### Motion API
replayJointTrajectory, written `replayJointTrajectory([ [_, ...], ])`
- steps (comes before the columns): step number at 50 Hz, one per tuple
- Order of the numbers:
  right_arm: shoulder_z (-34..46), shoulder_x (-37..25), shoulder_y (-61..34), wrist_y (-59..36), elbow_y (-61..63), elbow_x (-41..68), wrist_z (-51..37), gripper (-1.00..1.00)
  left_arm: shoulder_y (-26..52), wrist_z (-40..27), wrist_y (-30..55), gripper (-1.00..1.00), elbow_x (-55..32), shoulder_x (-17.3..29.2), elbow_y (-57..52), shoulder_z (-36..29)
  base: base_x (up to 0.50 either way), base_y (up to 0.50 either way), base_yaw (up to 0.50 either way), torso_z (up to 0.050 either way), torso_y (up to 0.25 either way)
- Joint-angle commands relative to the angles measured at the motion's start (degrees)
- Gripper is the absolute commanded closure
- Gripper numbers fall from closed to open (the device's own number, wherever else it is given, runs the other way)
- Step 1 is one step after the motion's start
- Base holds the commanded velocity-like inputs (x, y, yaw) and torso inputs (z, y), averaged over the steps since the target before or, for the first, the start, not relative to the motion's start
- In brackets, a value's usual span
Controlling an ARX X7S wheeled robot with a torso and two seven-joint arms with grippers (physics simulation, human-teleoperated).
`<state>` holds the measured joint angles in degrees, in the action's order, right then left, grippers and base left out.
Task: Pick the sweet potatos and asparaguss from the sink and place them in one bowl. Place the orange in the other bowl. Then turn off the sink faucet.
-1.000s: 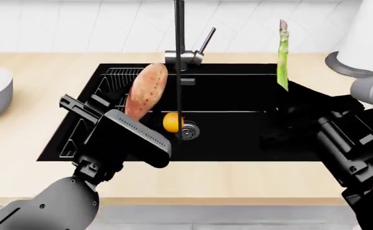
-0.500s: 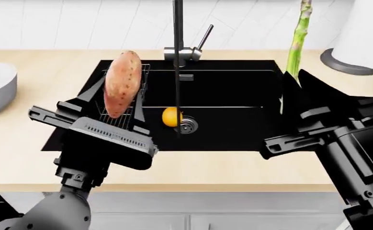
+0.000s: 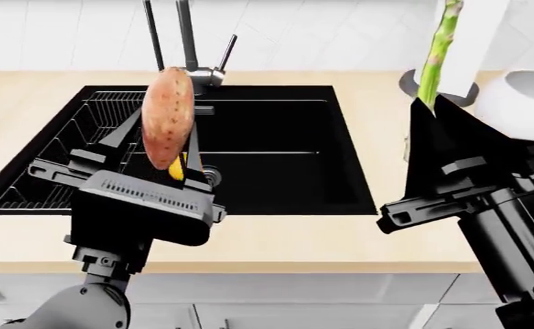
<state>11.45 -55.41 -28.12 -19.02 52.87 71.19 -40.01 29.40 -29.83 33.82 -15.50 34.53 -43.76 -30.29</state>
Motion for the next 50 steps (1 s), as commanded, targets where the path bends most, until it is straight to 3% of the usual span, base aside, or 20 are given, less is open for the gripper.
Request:
replayJointTrajectory([
  [1, -0.49, -0.05, 0.02, 0.5, 0.83, 0.04, -0.04, 1.0, 0.65, -0.63, -0.01, 1.0, 0.51, -0.21, -0.67, -0.78, 0.0, -0.5, 0.0, 0.0, 0.0],
  [50, -3.12, -1.22, 5.47, 4.81, 1.85, -0.78, 1.13, 1.0, 8.29, 0.43, 8.05, 1.0, -8.84, -5.21, -0.29, 2.99, 0.0, -0.5, 0.0, 0.0, 0.0],
])
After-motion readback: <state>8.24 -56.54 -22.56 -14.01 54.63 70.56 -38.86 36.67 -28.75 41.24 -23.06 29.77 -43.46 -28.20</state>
